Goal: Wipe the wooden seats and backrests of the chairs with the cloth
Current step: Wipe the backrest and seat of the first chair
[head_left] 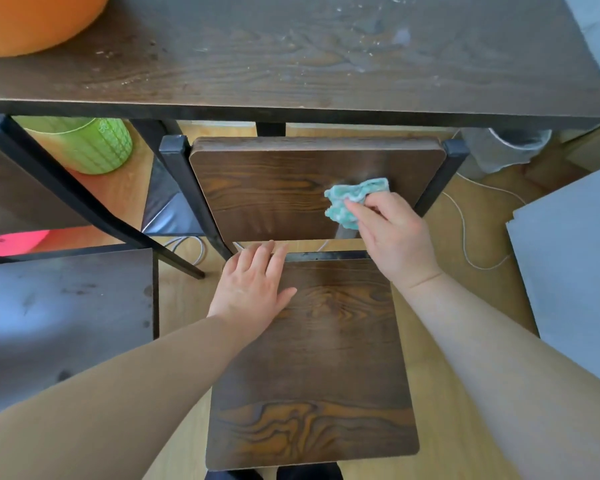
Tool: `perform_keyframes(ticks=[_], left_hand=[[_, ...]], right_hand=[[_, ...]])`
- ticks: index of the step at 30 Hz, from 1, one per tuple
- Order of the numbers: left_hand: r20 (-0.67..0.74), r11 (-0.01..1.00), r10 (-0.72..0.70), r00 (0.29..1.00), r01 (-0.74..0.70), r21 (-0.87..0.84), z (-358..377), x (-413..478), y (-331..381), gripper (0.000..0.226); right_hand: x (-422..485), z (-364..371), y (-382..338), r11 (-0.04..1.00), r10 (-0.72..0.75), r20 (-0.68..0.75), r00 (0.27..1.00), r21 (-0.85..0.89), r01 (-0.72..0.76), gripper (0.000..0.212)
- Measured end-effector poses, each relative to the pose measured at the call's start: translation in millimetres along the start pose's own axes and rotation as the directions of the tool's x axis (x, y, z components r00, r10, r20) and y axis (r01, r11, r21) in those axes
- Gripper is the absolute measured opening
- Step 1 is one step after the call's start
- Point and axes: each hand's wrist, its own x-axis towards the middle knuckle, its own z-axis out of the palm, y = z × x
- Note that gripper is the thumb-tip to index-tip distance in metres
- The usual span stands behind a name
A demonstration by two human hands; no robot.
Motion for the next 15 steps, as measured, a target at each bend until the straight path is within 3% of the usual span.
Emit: perform_keyframes(ticks=[4,9,15], left_hand=[[-0.015,1.000,0.001,1.000,-0.001,0.013,13.9,0.7,-3.7,0.074],[-0.030,1.000,0.007,1.000,-0.008,-0.004,27.0,0.3,-5.7,0.075],[-0.017,1.000,0.009,1.000,-0.009,-0.004,31.3,-2.0,-3.9,0.074]], right_hand=[[-25.0,33.7,7.8,0.987,0.125,0.101,0.987,0.093,-0.134,0.012],[-45.4,67.2,15.5,0.999,0.052,0.218,0.974,-0.011,-0.050,0.037],[-55.5,86.3,15.1,0.991,0.111,0.336,0.935,-0.108,-0.079,0.033]])
